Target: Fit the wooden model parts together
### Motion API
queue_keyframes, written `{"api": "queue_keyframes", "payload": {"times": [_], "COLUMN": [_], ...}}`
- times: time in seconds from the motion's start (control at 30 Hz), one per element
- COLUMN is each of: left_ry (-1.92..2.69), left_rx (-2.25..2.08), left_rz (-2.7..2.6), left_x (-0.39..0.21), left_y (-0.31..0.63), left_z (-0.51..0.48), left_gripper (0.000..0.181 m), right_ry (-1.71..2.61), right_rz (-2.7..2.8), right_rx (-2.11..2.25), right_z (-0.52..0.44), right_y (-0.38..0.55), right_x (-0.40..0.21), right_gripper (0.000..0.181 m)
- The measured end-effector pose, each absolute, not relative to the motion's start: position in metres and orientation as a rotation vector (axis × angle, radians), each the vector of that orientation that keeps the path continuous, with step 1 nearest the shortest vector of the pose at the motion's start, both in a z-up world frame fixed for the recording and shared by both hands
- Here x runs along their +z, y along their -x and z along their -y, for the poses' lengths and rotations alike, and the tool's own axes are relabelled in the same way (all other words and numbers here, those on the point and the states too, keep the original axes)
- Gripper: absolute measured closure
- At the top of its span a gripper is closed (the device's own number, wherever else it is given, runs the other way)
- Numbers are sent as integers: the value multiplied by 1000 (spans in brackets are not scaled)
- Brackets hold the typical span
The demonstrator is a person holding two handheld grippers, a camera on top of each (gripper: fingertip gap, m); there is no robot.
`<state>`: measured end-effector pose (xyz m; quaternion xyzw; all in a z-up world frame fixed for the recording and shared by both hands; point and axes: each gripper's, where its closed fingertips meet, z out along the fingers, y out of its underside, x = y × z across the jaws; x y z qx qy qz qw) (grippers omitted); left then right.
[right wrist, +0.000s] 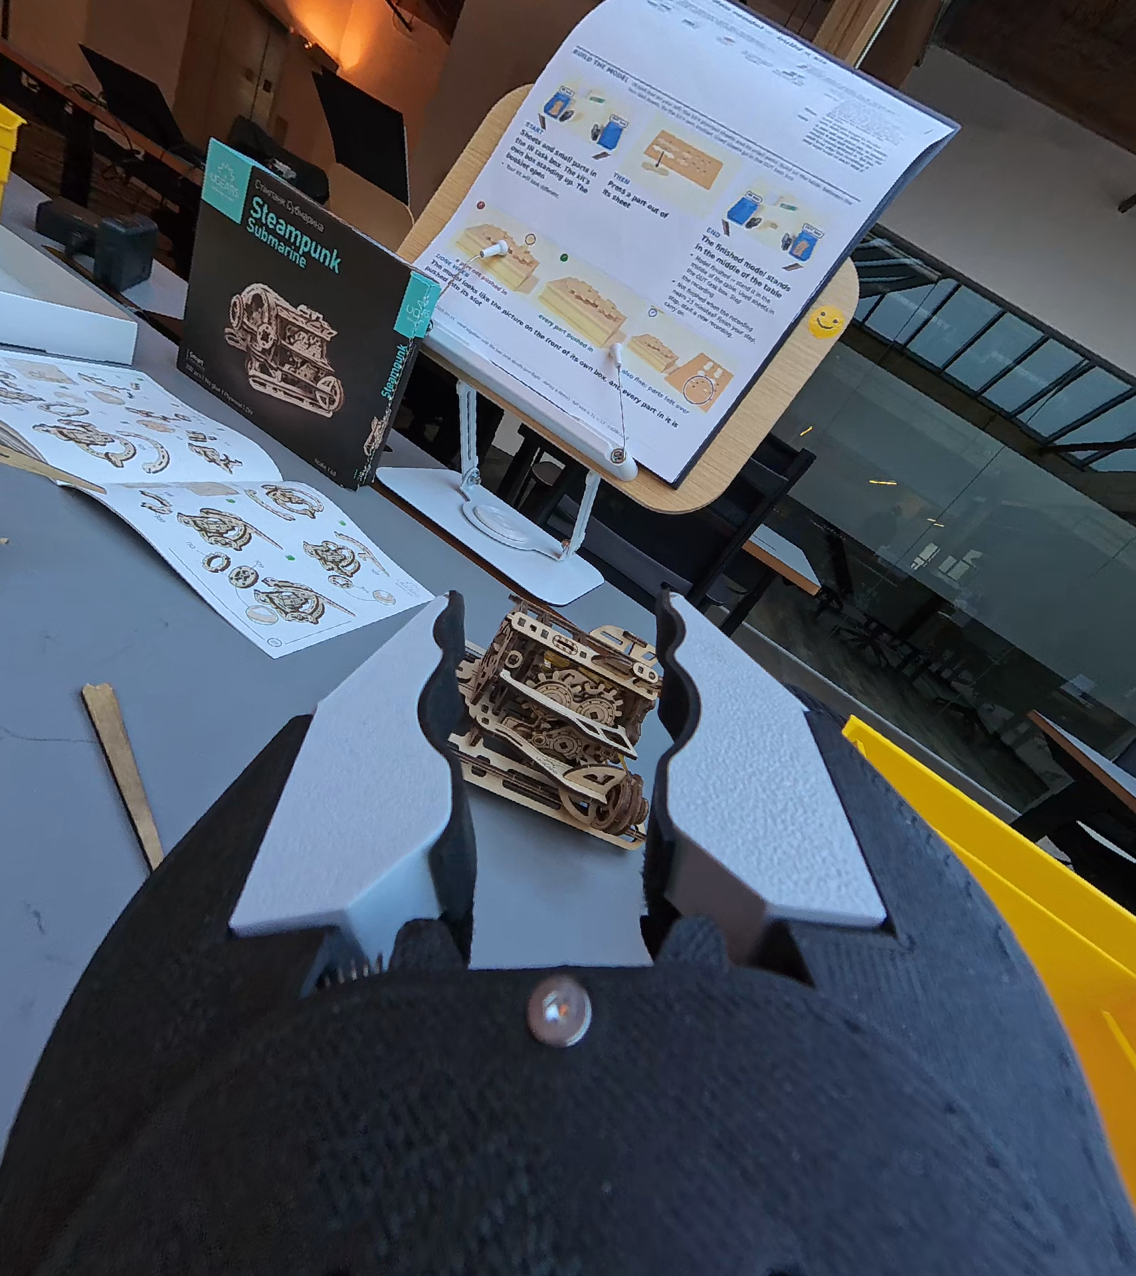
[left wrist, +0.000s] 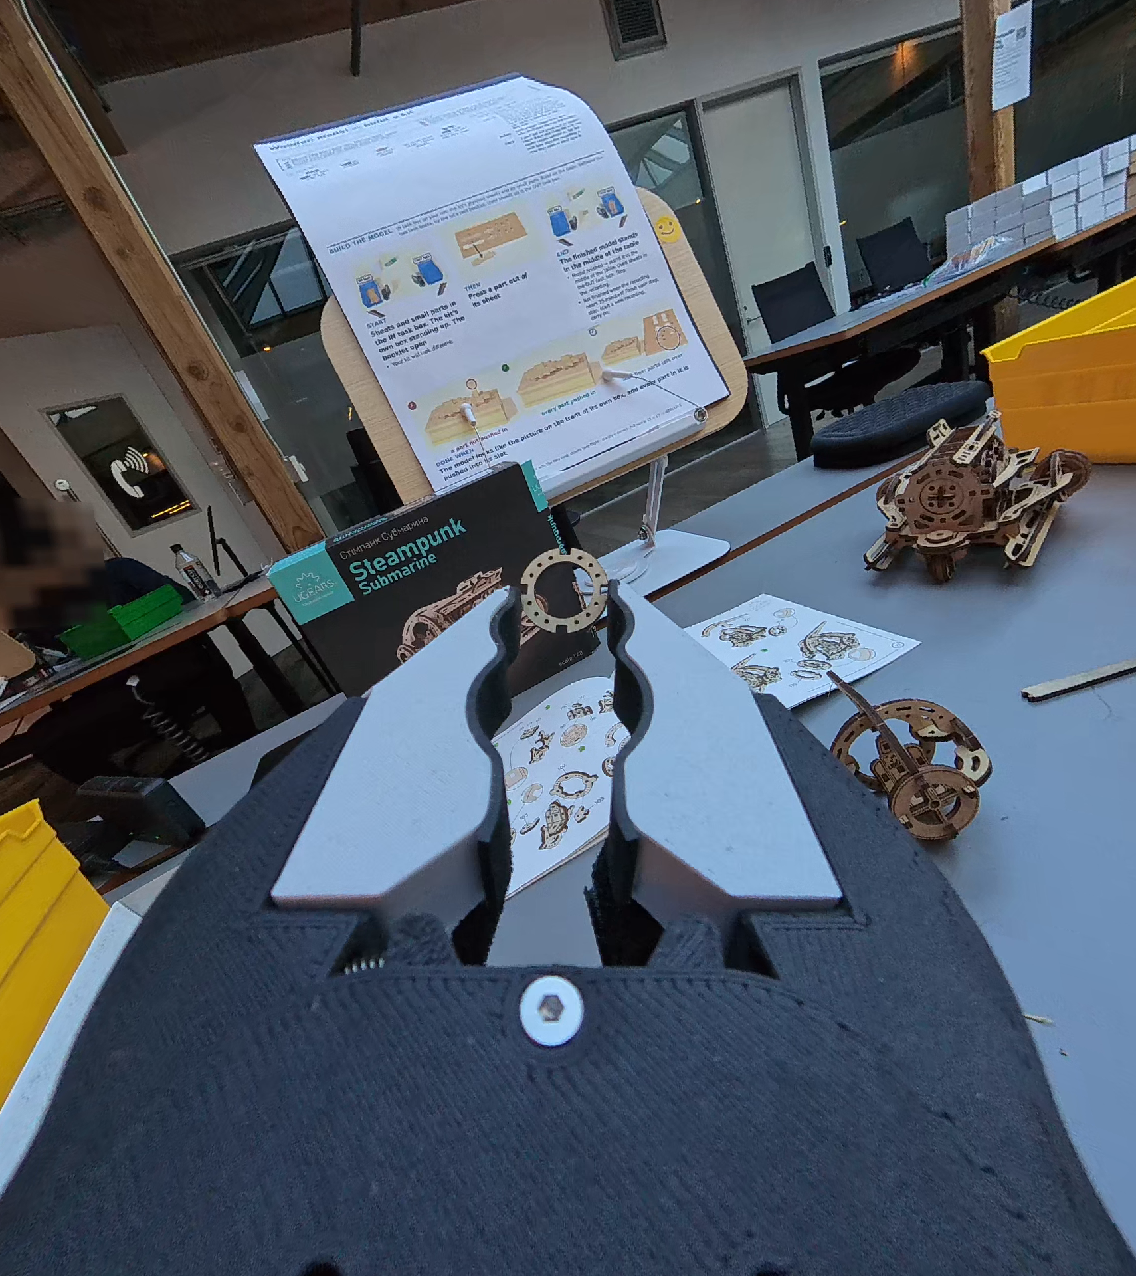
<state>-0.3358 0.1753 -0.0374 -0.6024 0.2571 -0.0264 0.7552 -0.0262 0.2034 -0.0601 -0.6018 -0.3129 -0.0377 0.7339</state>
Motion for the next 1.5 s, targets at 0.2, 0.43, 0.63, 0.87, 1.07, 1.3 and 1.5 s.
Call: {"api": "queue_keyframes", "payload": {"times": [0.2,0.43,0.63,0.87,1.07,1.3,1.5], "left_ry": [1317,1317,1320,1329,1382,1475,1493], "left_rx": [-58,-58,-57,-62,-338,-222,-177], "left_rz": [-563,-566,-566,-605,-883,-1266,-1275], "left_x": [-38,-39,-39,-42,-66,-133,-148], "left_y": [335,335,335,329,272,245,247], "left_z": [-175,-176,-176,-174,-128,-106,-109], "left_gripper": [158,158,158,158,158,159,158], "right_ry": [1325,1319,1318,1318,1286,1258,1342], "right_rz": [688,713,715,729,778,1004,1109], "right_rx": [-79,-85,-91,-95,-40,229,518], "right_z": [-203,-202,-201,-201,-188,-150,-118], "right_y": [27,32,32,34,54,139,198], "right_x": [-61,-62,-62,-62,-55,-76,-101], "right_gripper": [128,128,127,128,127,127,136]}}
